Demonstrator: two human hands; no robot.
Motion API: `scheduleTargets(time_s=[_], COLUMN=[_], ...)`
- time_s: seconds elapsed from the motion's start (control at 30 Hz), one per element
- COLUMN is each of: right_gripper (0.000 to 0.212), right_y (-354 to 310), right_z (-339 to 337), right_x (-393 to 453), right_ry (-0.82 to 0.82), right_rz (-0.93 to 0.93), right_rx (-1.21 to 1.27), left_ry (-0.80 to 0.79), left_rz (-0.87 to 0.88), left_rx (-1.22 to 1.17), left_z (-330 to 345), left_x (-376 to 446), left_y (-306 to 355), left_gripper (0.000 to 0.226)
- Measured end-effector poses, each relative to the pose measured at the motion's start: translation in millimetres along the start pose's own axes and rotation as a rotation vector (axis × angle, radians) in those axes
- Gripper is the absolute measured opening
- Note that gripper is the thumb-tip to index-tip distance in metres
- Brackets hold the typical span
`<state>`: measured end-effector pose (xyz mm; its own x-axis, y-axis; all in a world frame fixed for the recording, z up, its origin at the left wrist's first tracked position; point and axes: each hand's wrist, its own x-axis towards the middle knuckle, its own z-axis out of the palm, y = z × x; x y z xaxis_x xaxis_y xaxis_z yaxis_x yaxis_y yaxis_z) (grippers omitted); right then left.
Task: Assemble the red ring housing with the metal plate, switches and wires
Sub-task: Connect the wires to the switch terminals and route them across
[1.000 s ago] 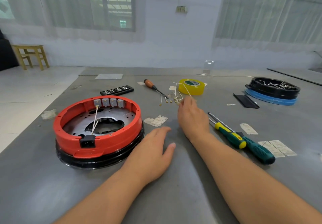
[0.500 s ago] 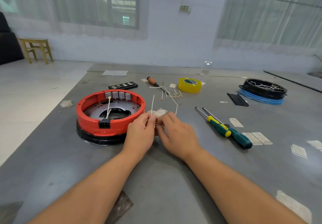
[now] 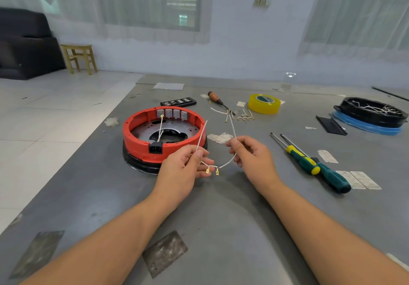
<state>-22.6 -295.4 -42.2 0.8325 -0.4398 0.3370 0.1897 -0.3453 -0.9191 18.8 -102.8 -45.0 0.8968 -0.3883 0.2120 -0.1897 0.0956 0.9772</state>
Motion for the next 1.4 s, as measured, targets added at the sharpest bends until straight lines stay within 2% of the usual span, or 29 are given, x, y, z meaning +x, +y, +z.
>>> scheduleTargets(time_s=[0.17, 0.27, 0.43, 0.67, 0.87, 1.07, 1.23, 1.4], right_gripper=[0.021, 0.014, 0.016, 0.015, 0.015, 0.030, 0.012, 0.013], right_y=[-2, -2, -1, 3, 1, -6, -7, -5], right_z=[-12, -16, -22, -19, -17, -13, -12, -14], right_x=[4, 5, 10, 8, 6, 3, 1, 2], right_ry=[-0.059, -0.112, -0.113, -0.135, -0.167, -0.222, -0.212, -0.218], right_rz=[0.193, 0.278, 0.391, 0.336, 0.290, 0.248, 0.224, 0.225], right_rx=[0.414, 0.519, 0.653, 0.589, 0.483, 0.395, 0.369, 0.374], left_ry=[0.087, 0.141, 0.181, 0.173, 0.088, 0.130, 0.073, 0.110], left_rz=[0.026, 0.038, 0.077, 0.063, 0.058, 0.031, 0.008, 0.021], left_rx=[-0.093, -0.153, -0.282, -0.234, -0.136, -0.116, -0.062, -0.096], left_z=[-2, -4, -2, -5, -2, -4, -2, -4], left_x=[-3, -2, -4, -2, -3, -2, -3, -2], left_y=[2, 3, 6, 5, 0, -1, 0, 0], left_gripper=[0.022, 0.023, 0.023, 0.020, 0.017, 0.018, 0.017, 0.017])
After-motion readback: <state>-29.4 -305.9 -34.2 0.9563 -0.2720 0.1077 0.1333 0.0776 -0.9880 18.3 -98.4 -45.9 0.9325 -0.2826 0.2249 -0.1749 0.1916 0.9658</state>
